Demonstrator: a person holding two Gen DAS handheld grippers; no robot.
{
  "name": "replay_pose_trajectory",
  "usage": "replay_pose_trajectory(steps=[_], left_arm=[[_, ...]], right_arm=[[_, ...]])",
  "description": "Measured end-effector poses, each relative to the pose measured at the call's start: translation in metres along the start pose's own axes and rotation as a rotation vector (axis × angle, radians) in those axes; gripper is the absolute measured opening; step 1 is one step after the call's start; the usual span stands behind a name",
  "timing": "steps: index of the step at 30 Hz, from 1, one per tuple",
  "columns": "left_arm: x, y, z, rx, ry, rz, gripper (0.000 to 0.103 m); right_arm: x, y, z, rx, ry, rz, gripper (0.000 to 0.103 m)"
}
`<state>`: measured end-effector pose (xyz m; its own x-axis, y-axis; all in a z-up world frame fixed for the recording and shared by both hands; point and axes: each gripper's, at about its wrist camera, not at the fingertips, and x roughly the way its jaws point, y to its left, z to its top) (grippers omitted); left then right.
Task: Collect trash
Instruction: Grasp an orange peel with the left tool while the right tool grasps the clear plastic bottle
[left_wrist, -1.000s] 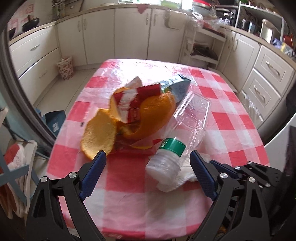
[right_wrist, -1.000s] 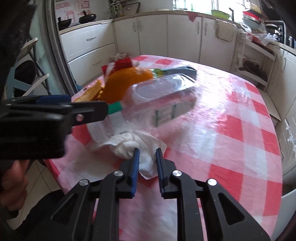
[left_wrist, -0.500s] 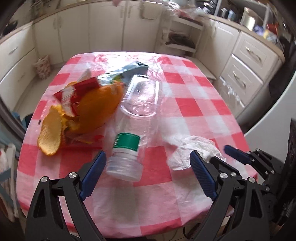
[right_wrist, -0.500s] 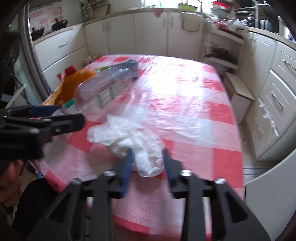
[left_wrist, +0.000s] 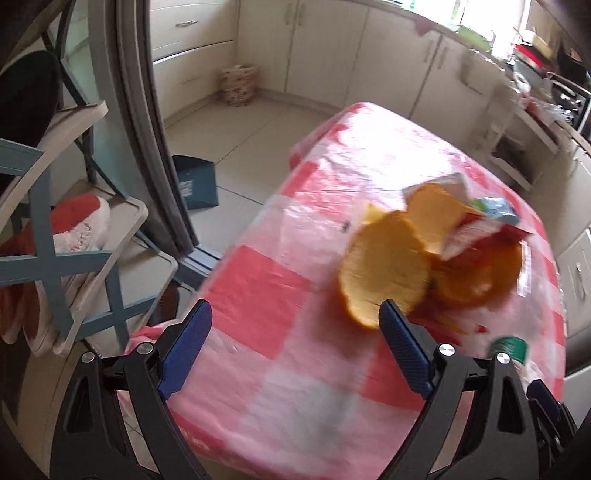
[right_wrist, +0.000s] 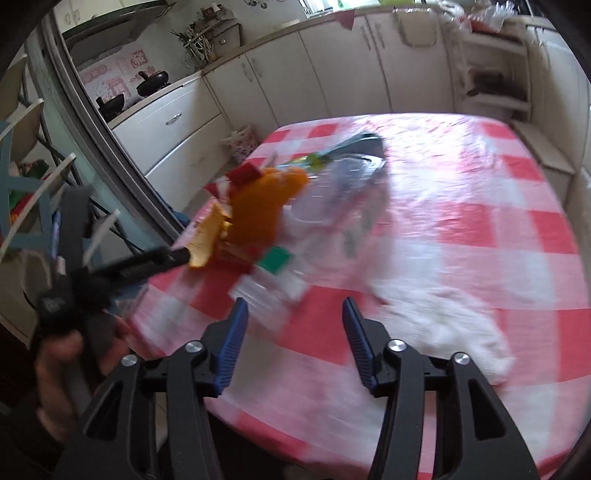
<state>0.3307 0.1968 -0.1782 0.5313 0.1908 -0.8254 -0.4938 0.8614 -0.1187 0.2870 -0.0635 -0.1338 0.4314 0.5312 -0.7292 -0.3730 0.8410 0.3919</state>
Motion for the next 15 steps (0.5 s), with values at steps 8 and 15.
replay_pose_trajectory(steps=[8, 15], left_arm=[[0.020, -0.030, 0.008, 0.147, -0.047, 0.047, 0.084], [0.011, -0.037, 0.003, 0.172, -0.042, -0.066, 0.017]], right_arm=[[0.029, -0.002, 0.009, 0.136, 0.029, -0.037, 0.069], [0.031, -0.002, 0.009, 0.118, 0.041, 0.026, 0.049]])
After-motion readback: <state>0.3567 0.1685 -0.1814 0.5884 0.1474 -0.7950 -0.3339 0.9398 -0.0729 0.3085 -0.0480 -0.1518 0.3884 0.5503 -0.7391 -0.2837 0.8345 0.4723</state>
